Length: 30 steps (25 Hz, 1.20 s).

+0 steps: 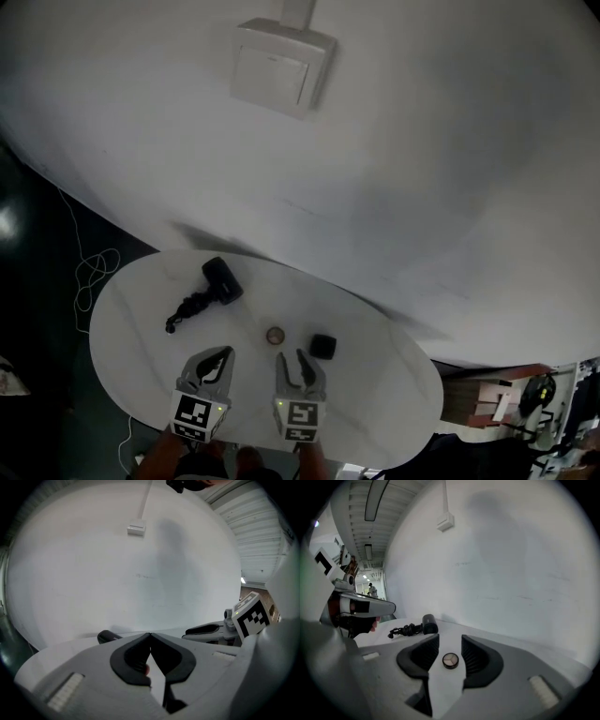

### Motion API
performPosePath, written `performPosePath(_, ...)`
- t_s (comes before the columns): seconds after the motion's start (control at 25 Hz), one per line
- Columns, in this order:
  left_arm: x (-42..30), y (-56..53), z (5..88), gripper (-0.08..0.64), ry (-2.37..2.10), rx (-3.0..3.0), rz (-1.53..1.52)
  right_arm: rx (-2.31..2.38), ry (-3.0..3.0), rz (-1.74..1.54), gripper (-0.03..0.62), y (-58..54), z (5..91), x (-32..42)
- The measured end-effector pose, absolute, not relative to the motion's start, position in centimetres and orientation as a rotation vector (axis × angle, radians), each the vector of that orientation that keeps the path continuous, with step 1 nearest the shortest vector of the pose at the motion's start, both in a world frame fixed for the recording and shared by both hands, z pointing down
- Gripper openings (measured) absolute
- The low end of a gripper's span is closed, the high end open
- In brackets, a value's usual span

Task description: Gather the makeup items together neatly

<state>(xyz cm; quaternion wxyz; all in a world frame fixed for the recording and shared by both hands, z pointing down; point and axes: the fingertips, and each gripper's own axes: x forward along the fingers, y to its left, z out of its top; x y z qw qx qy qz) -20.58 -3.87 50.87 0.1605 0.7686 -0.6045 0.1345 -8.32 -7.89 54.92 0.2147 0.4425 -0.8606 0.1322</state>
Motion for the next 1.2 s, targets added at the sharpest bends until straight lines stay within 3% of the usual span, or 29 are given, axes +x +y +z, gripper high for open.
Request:
performPosePath(0.2,-21.1,-4.0,53.4,0.011,-1.709,2.156,0.404,1.152,-2.36,0.412,0.226,-8.5,58.6,-9.7)
performPosePath(0.36,-21.6,-3.8,55.9,0.011,-1.699,2.114,0.425,1.12,-2.333,0.447,0.253,-9.1,61.4,-10.4)
performPosePath(1.2,-23.3,-4.0,60.6,0.011,-1.672,2.011,0.445,1.013,-2.233,0.459,0.268,-10.9,67.7,-11.9)
